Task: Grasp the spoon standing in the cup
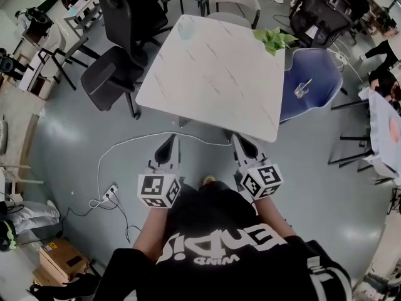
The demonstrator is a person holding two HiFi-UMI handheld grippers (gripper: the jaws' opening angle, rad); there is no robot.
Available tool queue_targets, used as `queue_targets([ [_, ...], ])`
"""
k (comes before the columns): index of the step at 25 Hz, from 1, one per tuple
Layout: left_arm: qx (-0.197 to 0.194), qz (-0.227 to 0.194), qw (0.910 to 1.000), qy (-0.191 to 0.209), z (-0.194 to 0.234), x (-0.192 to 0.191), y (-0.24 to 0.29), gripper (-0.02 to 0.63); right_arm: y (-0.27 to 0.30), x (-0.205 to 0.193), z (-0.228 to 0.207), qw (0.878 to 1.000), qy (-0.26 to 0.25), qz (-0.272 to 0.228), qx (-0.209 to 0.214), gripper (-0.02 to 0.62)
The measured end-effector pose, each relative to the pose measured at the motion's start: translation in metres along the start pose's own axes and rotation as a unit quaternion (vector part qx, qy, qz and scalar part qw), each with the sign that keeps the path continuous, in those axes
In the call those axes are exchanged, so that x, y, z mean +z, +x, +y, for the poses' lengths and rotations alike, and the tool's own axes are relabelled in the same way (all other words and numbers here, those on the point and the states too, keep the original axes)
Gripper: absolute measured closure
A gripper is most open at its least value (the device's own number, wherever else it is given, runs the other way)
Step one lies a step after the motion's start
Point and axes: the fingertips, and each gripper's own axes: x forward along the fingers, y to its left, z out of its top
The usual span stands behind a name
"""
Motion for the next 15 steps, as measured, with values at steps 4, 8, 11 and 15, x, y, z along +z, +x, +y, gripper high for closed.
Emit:
queue_targets([
  [4,0.010,-0.004,0.9999,-0.008,0.004,0.007,0.008,0.595,0.011,0.002,-0.009,1.000,0.009,0.001,0.011,0.583],
  [8,0.017,-0.003,0.9998,-0.011,0.013,0.008,0.020,0.595,0.025,0.001,-0.013,1.000,0.012,0.006,0.020,0.583],
  [11,0.016,0.000,0.9998,-0.009,0.016,0.008,0.034,0.595,0.033,0.001,-0.022,1.000,0.013,0.009,0.019,0.583],
  [15,0.011,-0.006,0.9999,-0.004,0.025,0.014,0.058,0.595,0.047,0.005,-0.040,1.000,0.012,0.007,0.006,0.583],
])
